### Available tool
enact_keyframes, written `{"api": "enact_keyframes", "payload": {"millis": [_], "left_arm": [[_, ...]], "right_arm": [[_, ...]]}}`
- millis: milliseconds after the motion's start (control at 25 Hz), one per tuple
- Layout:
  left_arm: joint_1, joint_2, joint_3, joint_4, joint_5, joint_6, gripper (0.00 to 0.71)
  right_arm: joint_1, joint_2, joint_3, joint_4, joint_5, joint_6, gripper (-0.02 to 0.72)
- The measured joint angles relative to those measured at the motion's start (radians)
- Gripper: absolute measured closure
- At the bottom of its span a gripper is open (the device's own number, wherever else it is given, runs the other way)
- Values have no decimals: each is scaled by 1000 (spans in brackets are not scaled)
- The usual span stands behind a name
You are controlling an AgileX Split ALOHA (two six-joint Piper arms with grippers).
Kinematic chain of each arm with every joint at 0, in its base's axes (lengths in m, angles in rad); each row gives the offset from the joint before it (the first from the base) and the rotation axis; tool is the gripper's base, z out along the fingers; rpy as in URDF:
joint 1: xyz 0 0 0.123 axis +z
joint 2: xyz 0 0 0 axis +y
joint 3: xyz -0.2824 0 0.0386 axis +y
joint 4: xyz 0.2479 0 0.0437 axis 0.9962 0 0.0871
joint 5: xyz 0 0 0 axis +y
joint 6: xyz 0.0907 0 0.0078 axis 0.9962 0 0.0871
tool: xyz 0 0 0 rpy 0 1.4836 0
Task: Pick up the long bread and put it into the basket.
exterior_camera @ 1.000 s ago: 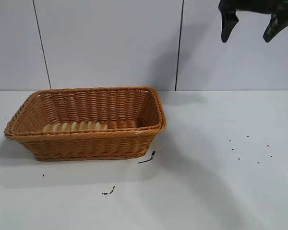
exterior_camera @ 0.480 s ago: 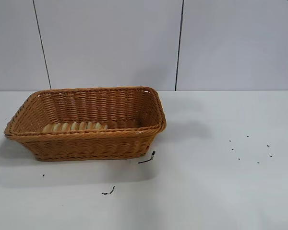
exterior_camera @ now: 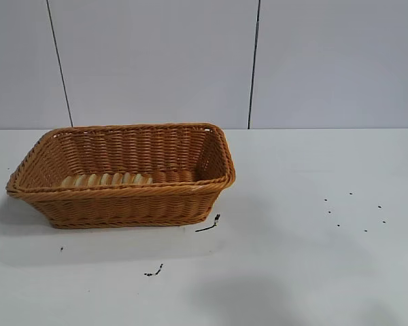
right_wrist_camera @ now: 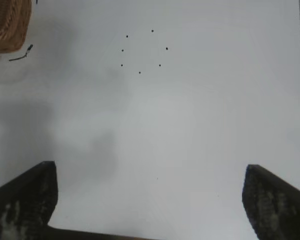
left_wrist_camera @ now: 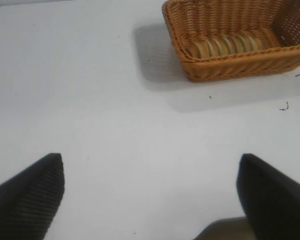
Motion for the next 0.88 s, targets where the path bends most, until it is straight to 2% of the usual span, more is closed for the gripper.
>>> {"api": "enact_keyframes", "payload": {"millis": [400,680,880], "left_arm": [[0,0,0,0,0,0,14],[0,0,0,0,0,0,14],[0,0,0,0,0,0,14]], "right_arm": [[0,-101,32,1,-19,0,10],[-72,-156,32,7,-21,0,10],[-76,-156,32,14,-21,0,10]]}}
